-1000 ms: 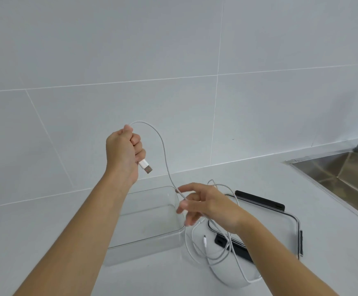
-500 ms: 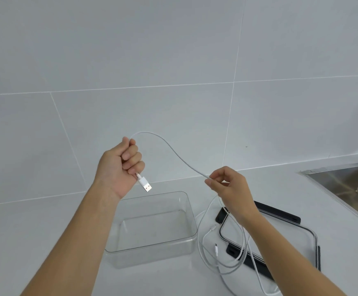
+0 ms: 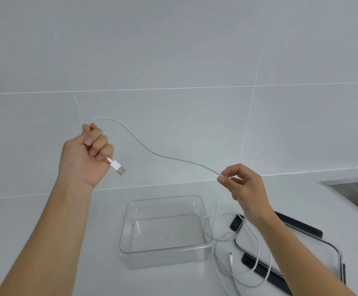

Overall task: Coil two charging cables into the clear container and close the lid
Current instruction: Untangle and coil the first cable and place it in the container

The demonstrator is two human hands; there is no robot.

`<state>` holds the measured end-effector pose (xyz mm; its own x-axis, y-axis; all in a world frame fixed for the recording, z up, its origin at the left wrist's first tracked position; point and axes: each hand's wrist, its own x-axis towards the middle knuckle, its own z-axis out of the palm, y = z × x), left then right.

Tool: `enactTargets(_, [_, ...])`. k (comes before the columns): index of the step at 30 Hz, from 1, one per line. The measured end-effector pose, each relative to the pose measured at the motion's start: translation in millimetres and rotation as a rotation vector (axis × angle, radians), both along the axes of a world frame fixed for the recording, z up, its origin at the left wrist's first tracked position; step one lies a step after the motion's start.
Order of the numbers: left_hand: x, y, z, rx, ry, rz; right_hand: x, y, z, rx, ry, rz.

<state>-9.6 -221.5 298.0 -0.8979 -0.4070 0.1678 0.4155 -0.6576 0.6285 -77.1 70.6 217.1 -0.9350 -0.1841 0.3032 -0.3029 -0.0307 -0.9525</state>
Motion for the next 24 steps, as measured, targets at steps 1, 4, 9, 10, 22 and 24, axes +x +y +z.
enactTargets(1, [0, 1, -3, -0.027, -0.035, -0.017, 0, -4, 2, 0.052, 0.031, 0.007])
enactTargets(4, [1, 7, -9, -0.105, -0.077, -0.072, 3, -20, 9, 0.237, 0.122, 0.072])
enactTargets(9, [5, 11, -14, -0.307, -0.198, -0.076, 9, -40, 15, 0.552, 0.287, 0.191])
enactTargets(10, [6, 11, -15, -0.343, -0.219, -0.067, 9, -43, 16, 0.584, 0.302, 0.219])
enactTargets(22, [18, 9, -30, -0.572, -0.381, -0.154, 19, -77, 45, 0.528, 0.539, 0.41])
enactTargets(24, [19, 12, -31, -0.619, -0.389, -0.175, 20, -82, 48, 0.496, 0.591, 0.41])
